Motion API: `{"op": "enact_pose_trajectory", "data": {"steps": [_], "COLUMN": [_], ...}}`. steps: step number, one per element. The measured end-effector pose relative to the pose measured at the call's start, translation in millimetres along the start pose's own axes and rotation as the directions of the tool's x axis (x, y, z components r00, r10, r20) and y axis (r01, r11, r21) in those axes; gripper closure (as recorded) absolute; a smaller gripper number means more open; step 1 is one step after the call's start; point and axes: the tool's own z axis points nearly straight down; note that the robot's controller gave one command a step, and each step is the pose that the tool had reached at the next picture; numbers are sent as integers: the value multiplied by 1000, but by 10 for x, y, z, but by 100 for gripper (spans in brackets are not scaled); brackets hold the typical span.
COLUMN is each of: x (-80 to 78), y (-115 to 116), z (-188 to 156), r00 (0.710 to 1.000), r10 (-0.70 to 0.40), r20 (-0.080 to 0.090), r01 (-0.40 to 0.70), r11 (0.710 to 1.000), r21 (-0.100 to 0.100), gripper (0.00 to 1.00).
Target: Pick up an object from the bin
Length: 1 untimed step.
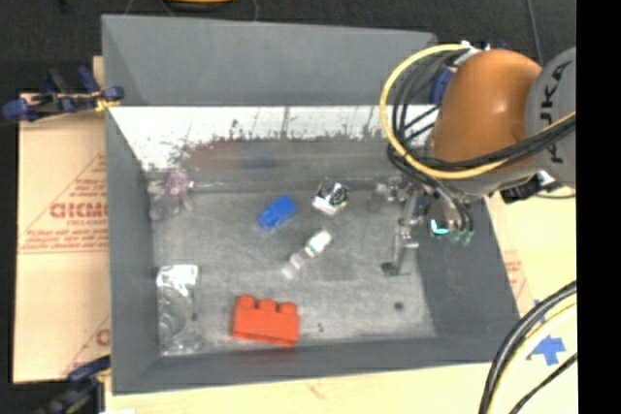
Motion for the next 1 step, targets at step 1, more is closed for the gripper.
{"op": "enact_pose_trajectory", "data": {"steps": [1], "x": [-493], "y": [437], "z": [963], "r00": [986], "r10": [-166], "r20": [5], "r01": [166], "r11": [986], "r21": [-1], "gripper": [0]}}
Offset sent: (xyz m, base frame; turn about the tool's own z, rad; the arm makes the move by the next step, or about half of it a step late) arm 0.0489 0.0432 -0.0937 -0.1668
